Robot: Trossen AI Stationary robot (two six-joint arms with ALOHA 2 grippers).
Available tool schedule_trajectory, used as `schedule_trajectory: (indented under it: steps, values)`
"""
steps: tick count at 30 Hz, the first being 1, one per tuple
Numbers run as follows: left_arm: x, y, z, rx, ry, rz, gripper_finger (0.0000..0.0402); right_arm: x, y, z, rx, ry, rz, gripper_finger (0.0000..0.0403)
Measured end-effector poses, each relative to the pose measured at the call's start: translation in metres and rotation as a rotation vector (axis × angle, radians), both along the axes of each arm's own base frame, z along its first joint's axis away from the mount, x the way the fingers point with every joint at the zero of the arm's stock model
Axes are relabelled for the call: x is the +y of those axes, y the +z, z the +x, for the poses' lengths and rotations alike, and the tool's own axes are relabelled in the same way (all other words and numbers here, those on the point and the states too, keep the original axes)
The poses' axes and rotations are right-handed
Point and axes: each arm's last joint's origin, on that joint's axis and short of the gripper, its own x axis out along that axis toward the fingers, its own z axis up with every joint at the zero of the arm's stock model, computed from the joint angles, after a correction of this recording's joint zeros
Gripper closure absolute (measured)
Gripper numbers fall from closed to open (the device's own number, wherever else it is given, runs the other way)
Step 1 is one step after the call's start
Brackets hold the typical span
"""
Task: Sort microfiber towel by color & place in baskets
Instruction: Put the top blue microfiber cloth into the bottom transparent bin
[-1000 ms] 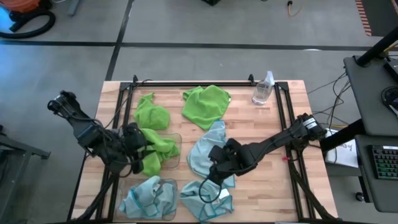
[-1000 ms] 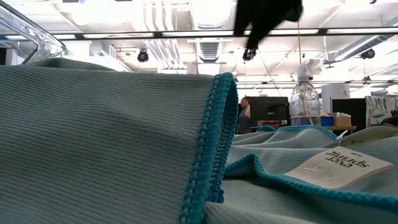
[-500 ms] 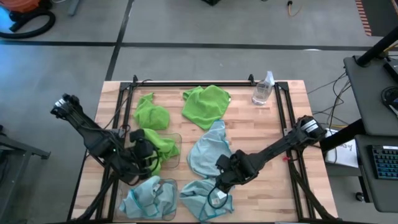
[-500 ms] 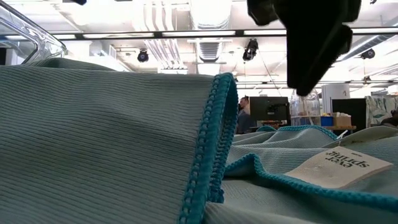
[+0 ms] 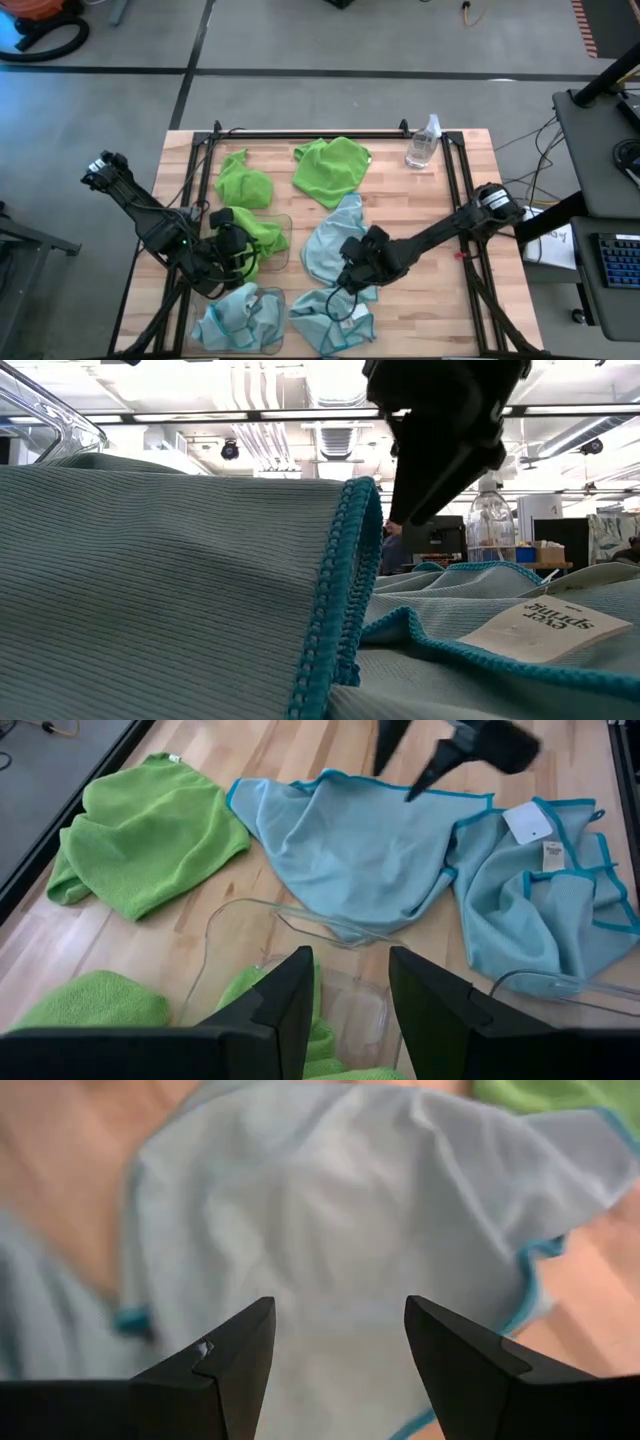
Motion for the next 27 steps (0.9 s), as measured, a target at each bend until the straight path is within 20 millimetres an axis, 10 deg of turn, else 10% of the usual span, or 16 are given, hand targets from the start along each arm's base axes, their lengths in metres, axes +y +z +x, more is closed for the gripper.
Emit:
schedule_trajectory:
  steps: [27]
  values:
    - [-0.001, 0.001, 0.001, -0.011, -0.005, -0.007, 0.0283, -0.046, -0.060, -0.014, 0.117, -0.048, 0.099, 0.0184]
